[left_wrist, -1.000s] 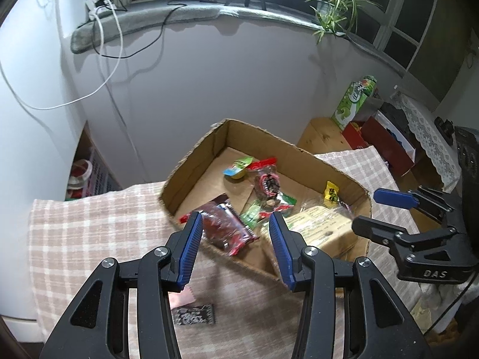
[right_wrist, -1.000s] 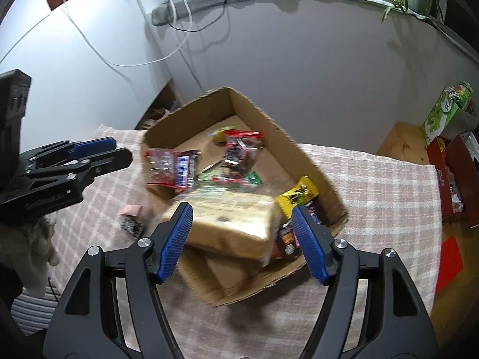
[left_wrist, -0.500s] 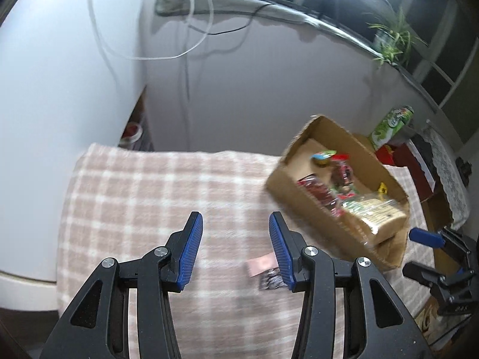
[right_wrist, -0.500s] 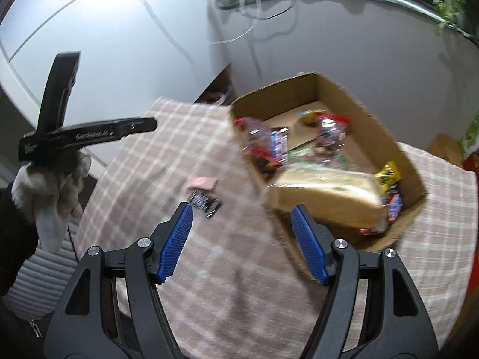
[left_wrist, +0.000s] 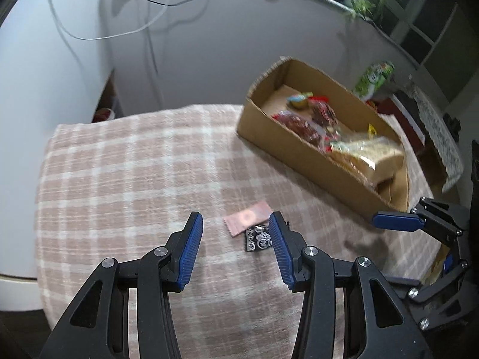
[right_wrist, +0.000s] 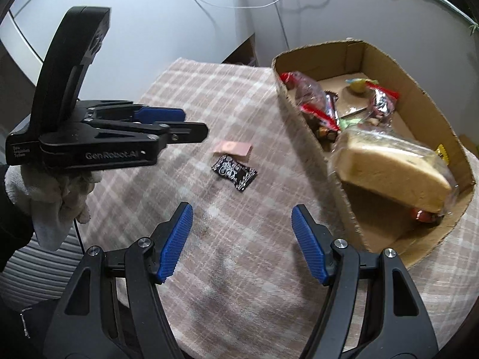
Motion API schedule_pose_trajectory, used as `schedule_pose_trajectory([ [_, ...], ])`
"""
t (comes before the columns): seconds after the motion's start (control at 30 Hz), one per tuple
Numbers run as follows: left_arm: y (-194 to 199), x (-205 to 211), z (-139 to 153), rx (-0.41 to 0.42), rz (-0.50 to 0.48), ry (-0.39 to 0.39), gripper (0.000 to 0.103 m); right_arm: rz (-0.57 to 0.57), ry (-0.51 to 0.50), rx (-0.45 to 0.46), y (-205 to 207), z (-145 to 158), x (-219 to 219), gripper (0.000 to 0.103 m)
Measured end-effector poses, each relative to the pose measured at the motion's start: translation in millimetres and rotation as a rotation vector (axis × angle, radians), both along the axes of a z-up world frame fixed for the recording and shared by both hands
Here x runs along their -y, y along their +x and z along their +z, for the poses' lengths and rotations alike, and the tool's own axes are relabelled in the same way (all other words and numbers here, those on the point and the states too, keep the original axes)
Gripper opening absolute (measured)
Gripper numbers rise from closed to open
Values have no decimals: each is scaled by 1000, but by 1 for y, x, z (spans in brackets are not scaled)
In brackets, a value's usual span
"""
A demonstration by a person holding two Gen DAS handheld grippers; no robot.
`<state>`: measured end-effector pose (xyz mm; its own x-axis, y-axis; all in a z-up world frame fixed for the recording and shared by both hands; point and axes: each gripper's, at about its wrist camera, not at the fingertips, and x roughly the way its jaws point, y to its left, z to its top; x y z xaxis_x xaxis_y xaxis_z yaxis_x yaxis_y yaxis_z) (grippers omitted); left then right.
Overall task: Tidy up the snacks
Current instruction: 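Move both open grippers back toward the pink packet and black candy on the cloth, then grasp the pink candy packet with the left gripper while the right grasps the black-wrapped candy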
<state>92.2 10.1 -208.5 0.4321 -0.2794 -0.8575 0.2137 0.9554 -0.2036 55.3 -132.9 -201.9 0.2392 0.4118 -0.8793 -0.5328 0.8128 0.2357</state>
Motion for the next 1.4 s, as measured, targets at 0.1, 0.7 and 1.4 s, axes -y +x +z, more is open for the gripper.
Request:
schedule_pose_trajectory([
  [0.1,1,7,-9,-12,-32,25,45,-5,-2,-7,0,-5,-1,71],
  [0.7,20,31,-45,-30,-137,130,45,-27,-31,-25,6,-24,0,71],
  [1.4,27,17,-50,-37,-55,109,28,4,-37,-29,20,-34,-20,67],
])
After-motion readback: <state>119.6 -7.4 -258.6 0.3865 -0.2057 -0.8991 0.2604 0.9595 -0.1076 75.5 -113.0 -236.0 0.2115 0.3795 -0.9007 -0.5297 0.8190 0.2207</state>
